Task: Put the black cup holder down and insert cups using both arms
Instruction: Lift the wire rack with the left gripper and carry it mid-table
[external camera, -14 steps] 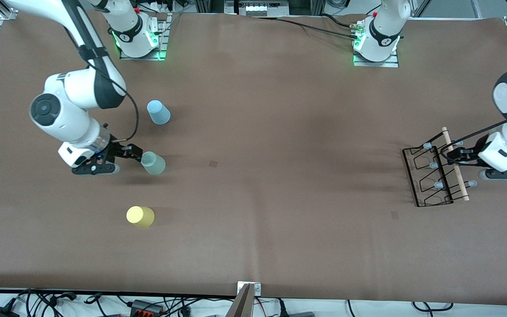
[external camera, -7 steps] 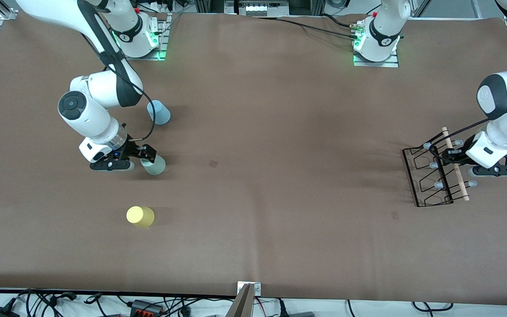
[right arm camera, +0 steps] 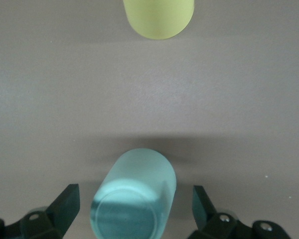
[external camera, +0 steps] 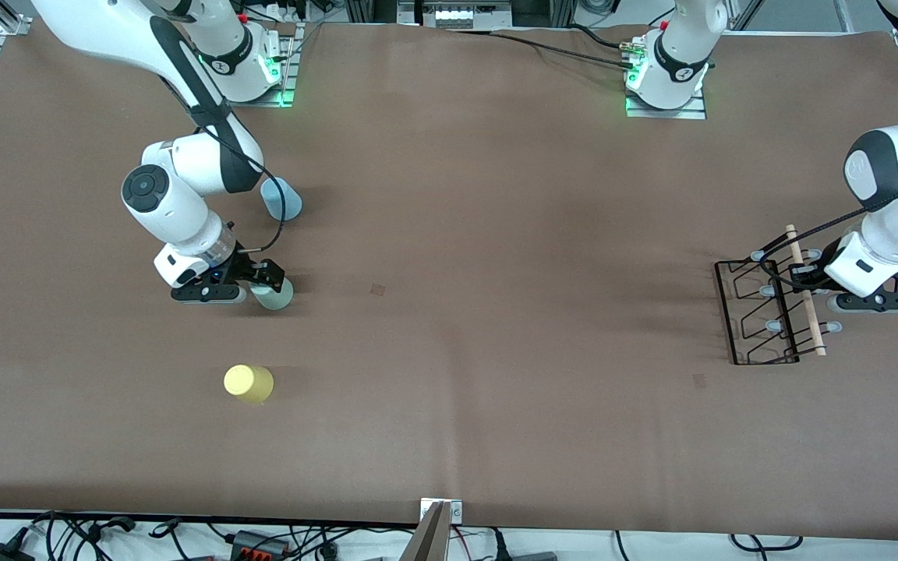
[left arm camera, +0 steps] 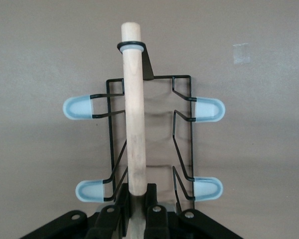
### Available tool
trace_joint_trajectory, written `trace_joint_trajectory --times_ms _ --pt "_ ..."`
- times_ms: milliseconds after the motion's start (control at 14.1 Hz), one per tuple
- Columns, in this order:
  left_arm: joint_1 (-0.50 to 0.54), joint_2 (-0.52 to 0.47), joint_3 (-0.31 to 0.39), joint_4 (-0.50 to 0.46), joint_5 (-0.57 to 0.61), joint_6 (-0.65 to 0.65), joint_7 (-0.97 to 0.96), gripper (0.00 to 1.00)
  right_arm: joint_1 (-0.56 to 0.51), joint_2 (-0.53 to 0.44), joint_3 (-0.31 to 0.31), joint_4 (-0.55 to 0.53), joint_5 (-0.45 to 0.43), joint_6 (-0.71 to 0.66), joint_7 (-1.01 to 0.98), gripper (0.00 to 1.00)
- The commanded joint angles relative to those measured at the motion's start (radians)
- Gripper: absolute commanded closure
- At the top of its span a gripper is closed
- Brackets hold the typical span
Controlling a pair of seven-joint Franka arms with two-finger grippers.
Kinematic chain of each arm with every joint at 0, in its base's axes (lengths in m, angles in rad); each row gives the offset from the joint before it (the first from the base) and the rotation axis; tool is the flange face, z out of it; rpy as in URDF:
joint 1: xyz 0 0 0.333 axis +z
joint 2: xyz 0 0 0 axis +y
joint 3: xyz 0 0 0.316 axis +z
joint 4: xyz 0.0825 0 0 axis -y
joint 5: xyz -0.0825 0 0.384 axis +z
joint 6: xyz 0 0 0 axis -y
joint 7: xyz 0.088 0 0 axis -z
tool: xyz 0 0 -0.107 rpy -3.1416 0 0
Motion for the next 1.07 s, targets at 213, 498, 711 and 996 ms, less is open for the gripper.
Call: trace_joint_trajectory --times_ms 213,498,711,996 --pt "-0.001 -0.031 -0.123 0.219 0.009 -0.286 -0.006 0.91 0.024 0.023 -0.012 -0.028 0.004 0.025 0.024 0.00" --pt "-0.007 -0.027 -0.299 0.256 -0.022 -0.357 -0.012 0.91 0.034 0.027 -0.019 -0.028 0.004 0.023 0.023 0.00" --pt "-0.034 0.005 -0.432 0.255 -0.054 -0.354 -0.195 0.91 0.033 0.018 -0.024 -0.025 0.004 0.017 0.017 0.65" --pt "-0.181 0.061 -0.496 0.256 -0.042 -0.334 -0.546 0.91 0.019 -0.070 -0.024 0.002 -0.010 -0.143 -0.003 0.91"
